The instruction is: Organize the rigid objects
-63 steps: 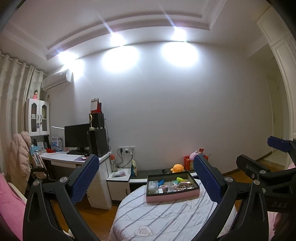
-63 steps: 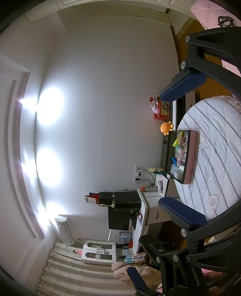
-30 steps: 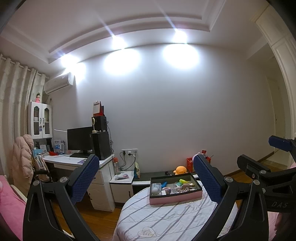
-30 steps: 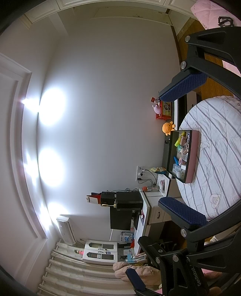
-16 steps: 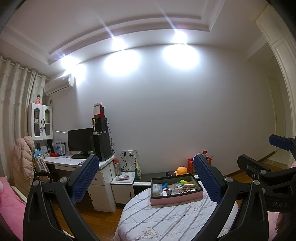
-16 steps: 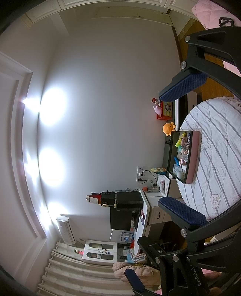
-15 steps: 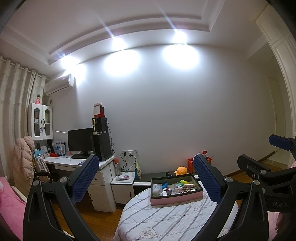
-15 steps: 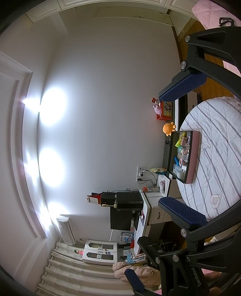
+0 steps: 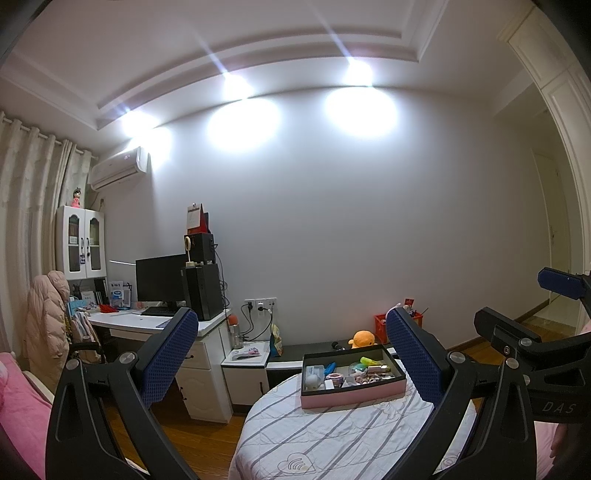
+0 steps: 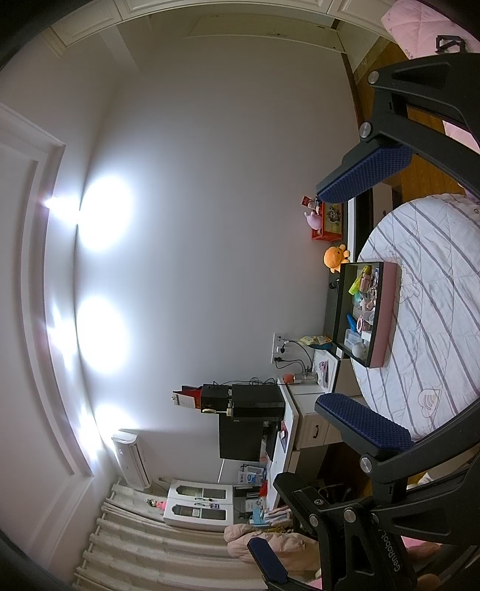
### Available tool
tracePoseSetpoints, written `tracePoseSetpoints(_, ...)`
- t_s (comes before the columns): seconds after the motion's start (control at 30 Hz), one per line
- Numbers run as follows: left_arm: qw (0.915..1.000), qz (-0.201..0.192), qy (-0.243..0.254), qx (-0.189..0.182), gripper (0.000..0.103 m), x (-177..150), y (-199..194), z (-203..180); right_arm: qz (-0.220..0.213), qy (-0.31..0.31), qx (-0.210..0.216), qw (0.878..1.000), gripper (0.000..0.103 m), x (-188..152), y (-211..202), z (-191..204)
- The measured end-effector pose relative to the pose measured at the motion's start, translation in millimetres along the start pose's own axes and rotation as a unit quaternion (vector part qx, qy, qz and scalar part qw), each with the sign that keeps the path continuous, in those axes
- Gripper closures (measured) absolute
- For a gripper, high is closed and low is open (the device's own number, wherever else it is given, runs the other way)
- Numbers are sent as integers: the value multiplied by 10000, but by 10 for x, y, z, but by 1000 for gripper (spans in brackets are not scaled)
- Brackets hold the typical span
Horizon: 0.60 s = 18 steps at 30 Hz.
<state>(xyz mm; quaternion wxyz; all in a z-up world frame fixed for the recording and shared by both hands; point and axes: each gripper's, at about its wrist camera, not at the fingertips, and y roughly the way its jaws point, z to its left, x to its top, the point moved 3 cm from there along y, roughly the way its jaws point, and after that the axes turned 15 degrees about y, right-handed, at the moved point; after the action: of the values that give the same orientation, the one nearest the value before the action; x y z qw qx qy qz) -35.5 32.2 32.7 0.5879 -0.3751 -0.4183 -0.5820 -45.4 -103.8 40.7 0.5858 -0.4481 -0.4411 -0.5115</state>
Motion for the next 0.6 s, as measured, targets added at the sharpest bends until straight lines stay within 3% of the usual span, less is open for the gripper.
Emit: tracePoseSetpoints(0.6,10000,3,8,16,0,-13,2,11,33,-28,-43,10000,0,-32,42,-93)
